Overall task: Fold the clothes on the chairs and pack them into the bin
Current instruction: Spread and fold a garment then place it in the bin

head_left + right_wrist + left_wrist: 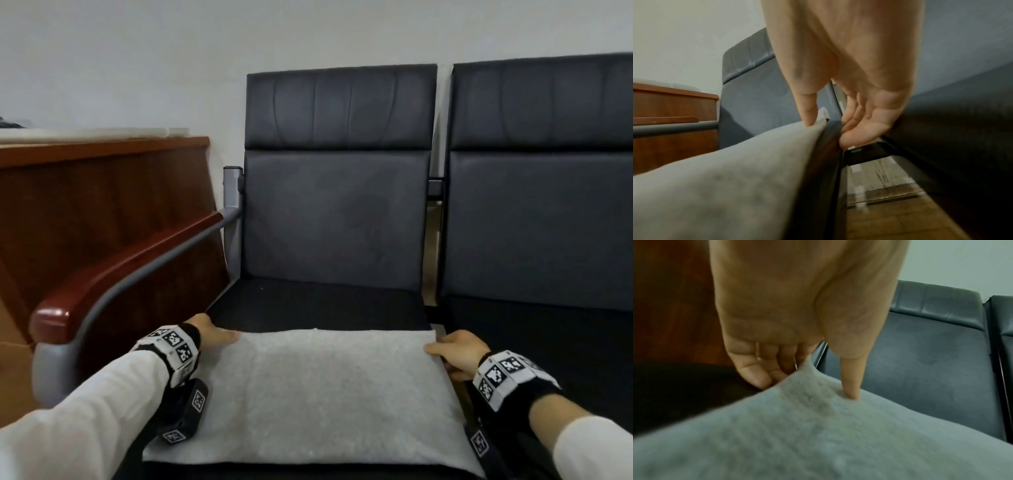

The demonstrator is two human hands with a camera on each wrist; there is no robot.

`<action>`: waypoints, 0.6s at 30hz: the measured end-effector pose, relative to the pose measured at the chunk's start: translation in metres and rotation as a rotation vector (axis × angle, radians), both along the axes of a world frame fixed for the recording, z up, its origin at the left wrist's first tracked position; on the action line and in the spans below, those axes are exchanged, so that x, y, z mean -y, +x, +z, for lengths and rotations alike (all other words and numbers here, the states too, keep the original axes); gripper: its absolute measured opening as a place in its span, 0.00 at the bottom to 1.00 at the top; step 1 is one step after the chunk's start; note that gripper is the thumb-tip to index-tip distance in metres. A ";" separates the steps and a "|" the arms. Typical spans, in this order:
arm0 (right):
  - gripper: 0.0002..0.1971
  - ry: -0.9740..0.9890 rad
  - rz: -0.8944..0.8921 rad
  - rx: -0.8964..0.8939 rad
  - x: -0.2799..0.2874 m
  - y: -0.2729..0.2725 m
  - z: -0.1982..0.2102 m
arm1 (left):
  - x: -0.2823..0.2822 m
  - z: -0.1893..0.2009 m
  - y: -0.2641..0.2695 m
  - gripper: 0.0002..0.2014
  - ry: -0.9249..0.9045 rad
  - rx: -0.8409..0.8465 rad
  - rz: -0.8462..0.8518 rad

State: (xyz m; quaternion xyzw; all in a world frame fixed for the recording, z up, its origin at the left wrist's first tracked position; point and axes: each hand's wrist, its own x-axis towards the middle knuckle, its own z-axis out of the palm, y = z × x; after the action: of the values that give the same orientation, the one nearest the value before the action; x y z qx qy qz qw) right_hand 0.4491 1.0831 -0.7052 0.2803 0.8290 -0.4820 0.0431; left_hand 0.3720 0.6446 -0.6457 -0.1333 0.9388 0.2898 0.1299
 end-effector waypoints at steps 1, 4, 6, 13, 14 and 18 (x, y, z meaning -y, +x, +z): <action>0.17 0.008 -0.017 0.009 0.002 0.004 0.003 | -0.002 -0.001 -0.001 0.39 -0.027 0.013 -0.015; 0.16 0.033 0.020 0.086 0.011 0.015 0.011 | -0.005 -0.004 -0.007 0.36 -0.087 0.034 -0.047; 0.15 0.086 0.078 0.101 0.015 0.017 0.014 | -0.004 -0.004 -0.009 0.35 -0.069 0.011 -0.046; 0.09 0.200 0.128 -0.017 0.029 0.019 0.027 | 0.016 -0.013 -0.026 0.38 0.360 0.016 0.104; 0.07 0.183 0.127 -0.039 0.031 0.019 0.028 | 0.014 -0.010 -0.021 0.36 0.445 0.006 0.137; 0.07 0.141 0.072 -0.084 0.030 0.020 0.028 | 0.019 -0.014 -0.021 0.22 0.619 -0.213 0.306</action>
State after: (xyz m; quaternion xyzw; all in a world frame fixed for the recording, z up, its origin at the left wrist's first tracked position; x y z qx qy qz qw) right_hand 0.4692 1.0526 -0.6774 0.2323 0.8715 -0.4319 0.0059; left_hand 0.3509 0.6260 -0.6601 -0.1959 0.7840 0.5887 0.0209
